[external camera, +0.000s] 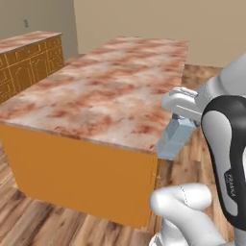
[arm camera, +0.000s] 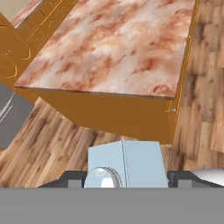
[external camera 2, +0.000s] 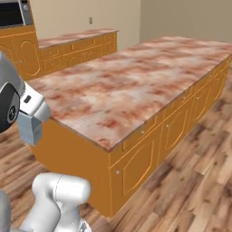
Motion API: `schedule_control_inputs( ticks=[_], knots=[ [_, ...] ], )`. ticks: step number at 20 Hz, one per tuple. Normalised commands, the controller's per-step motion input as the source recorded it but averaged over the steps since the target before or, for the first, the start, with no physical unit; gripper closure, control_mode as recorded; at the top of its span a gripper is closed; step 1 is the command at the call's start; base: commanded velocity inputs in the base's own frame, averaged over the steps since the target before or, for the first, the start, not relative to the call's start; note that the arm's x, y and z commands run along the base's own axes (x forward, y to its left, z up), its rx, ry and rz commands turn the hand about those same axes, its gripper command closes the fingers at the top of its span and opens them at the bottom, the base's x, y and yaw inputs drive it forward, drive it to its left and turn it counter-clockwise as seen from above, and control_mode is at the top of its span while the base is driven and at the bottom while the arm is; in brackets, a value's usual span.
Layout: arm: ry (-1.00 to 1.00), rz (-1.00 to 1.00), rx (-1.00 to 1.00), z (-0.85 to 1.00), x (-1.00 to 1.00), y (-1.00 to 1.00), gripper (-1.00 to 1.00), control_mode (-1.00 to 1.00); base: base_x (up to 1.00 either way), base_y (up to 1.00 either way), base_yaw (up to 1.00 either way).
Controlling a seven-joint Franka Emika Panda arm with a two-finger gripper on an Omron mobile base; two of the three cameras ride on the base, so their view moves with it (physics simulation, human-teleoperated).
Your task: Move the drinks to the dining counter.
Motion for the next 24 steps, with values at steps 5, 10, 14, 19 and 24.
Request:
schedule_control_inputs(
  ticks=[5,10,14,19,24],
  knots=[
    [0.00,0.00,0.00,0.00,0.00,0.00,1.00,1.00,0.66,0.83,-0.07],
    [0.00,0.00,0.00,0.00,0.00,0.00,1.00,1.00,1.00,0.25,-0.17],
    [0.00,0.00,0.00,0.00,0.00,0.00,1.00,1.00,1.00,-0.11,-0.14],
    [0.00,0.00,0.00,0.00,0.00,0.00,1.00,1.00,1.00,-0.15,-0.12],
    [0.00,0.00,0.00,0.00,0.00,0.00,1.00,1.00,1.00,0.10,-0.49]
  ],
)
